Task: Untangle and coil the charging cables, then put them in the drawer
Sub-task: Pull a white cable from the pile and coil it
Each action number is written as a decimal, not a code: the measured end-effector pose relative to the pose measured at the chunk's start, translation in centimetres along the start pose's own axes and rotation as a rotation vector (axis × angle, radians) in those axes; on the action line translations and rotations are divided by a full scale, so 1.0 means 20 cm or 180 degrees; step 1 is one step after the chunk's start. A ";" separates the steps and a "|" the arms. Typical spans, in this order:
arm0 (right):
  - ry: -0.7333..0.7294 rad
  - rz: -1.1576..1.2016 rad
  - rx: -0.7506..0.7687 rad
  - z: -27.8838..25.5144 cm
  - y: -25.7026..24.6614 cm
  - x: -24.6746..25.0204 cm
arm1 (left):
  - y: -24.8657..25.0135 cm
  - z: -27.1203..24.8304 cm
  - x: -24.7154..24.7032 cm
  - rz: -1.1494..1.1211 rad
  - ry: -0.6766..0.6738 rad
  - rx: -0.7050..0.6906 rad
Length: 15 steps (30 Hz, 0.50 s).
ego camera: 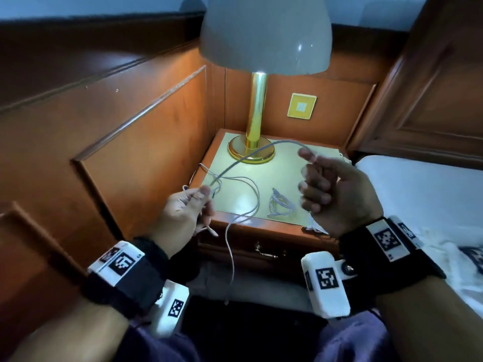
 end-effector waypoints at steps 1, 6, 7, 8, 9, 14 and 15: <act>0.0083 -0.0037 0.0051 -0.06 -0.02 0.02 | 0.01 -0.03 -0.05 0.0196 -0.0098 -0.0072; 0.0237 -0.0005 -0.0078 -0.38 -0.11 0.03 | 0.04 -0.18 -0.21 0.1502 -0.0068 -0.0357; 0.0215 0.0065 -0.0083 -0.45 -0.16 0.02 | 0.07 -0.20 -0.25 0.1627 -0.0024 -0.0346; 0.0185 0.0134 -0.0045 -0.51 -0.21 0.02 | 0.11 -0.22 -0.29 0.1783 0.0009 -0.0376; 0.0162 0.0206 0.0039 -0.58 -0.28 0.02 | 0.15 -0.24 -0.33 0.1910 0.0009 -0.0432; 0.0668 0.0755 0.0622 -0.81 -0.48 0.31 | 0.29 -0.34 -0.57 0.1037 -0.0276 -0.0639; 0.0813 0.0862 0.0711 -0.84 -0.46 0.40 | 0.30 -0.35 -0.61 0.0976 -0.0234 -0.0641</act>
Point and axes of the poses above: each hand's wrist, its own z-axis towards the middle knuckle, its own x-axis out of the back of the hand, y = z × x, the point moved 10 cm from there along z, towards the middle knuckle, and after that the axes turned 7 degrees about -z, right-handed, at the moved point
